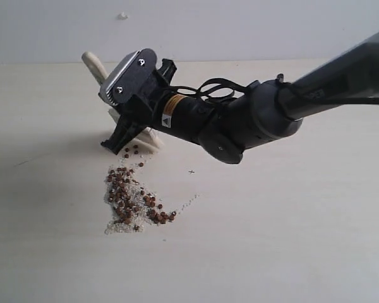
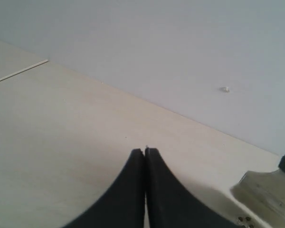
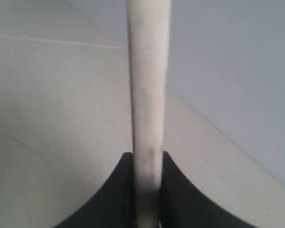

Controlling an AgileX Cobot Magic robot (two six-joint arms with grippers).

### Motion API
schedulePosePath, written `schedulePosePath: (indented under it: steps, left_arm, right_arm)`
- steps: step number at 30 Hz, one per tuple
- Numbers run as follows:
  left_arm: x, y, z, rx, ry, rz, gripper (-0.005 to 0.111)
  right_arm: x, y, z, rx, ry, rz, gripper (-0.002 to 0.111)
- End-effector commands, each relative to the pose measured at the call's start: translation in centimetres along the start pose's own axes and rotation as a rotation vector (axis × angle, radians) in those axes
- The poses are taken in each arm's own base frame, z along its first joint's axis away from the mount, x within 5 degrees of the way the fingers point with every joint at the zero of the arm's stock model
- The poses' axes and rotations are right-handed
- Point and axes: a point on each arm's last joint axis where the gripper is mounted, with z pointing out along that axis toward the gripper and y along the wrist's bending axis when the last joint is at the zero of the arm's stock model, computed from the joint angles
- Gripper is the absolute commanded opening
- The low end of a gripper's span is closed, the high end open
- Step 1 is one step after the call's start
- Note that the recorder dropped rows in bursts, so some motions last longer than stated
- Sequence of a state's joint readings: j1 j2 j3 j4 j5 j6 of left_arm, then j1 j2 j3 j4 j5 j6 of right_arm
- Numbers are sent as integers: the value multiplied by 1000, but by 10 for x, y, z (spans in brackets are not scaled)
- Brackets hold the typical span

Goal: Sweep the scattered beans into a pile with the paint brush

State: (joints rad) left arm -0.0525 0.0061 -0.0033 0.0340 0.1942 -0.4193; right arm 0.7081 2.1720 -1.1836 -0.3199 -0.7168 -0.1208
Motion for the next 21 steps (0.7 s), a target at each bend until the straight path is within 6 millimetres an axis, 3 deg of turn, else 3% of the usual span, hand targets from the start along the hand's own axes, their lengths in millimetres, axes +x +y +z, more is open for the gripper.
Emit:
schedulePosePath:
  steps: [1,14,21]
  left_arm:
    - [1,0,0,7,0,-4,0]
    - [1,0,0,7,0,-4,0]
    - [1,0,0,7,0,-4,0]
  right_arm:
    - [5,3,7,-85,20,-40,0]
    - [-18,23,-9,-404,72,3,0]
    - [-52,3,-22,-290,80,-22,0]
